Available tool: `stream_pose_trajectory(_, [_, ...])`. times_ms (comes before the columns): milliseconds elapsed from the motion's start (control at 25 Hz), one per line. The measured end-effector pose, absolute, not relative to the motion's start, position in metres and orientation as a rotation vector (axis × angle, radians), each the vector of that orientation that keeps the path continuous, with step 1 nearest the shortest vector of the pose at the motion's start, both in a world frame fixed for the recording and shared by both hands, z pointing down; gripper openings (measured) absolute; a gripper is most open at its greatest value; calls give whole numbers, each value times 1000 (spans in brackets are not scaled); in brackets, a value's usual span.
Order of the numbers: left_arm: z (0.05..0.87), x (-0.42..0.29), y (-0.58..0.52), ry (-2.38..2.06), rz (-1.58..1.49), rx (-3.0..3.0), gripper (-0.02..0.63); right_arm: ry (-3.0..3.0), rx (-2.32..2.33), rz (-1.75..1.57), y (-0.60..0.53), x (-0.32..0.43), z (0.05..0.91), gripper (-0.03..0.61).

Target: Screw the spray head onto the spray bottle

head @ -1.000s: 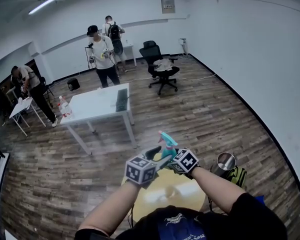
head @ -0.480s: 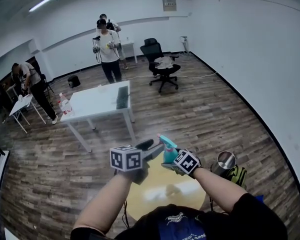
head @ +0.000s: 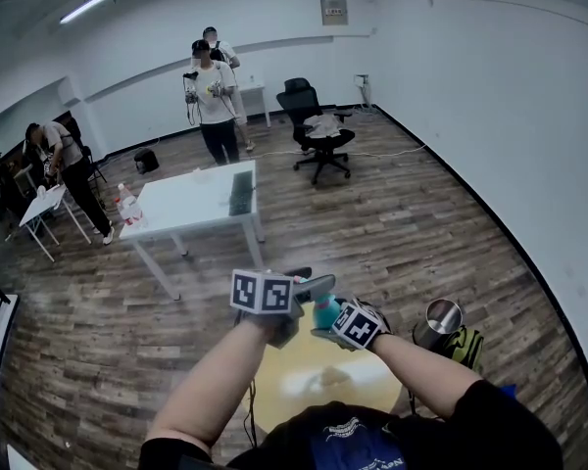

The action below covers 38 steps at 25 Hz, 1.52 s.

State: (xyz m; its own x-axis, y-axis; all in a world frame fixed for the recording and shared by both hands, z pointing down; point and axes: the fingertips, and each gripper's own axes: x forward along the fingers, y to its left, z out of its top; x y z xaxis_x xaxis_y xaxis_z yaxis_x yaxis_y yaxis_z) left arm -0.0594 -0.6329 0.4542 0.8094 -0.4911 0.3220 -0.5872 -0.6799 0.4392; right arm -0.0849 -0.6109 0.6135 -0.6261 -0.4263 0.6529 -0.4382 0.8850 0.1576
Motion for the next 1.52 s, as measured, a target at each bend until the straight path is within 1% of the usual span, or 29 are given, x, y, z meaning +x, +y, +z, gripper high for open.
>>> stream_pose_trajectory(160, [458,-53,-629,-797,318,2514,337,-2333,615,31,-608,-87,614,423])
stream_pose_trajectory(560, [457,-79,-629,-959,247,2393,339,-2328,683,91,-618,-69,613,423])
stream_pose_trajectory(760, [463,-72,-630,-928,258,2379,345,-2316,677,106,-619,-71,616,423])
stream_pose_trajectory(800, [463,-71,-631,-920,270,2394,339,-2316,675,112,-620,-72,617,423])
stream_pose_trajectory(840, [462,-69,-632,-912,283,2414,316,-2316,674,117,-621,-73,618,423])
stream_pose_trajectory(920, [460,-65,-633,-890,318,2463,302,-2313,674,120,-623,-72,619,423])
stream_pose_trajectory(1080, [464,-54,-627,-752,437,2547,294,-2309,654,113,-621,-72,625,422])
stream_pose_trajectory(1280, [459,-46,-609,-440,615,2749,293,-2347,569,79,-613,-79,622,420])
stream_pose_trajectory(1520, [455,-43,-571,-49,803,2916,301,-2398,317,-20,-580,-94,621,420])
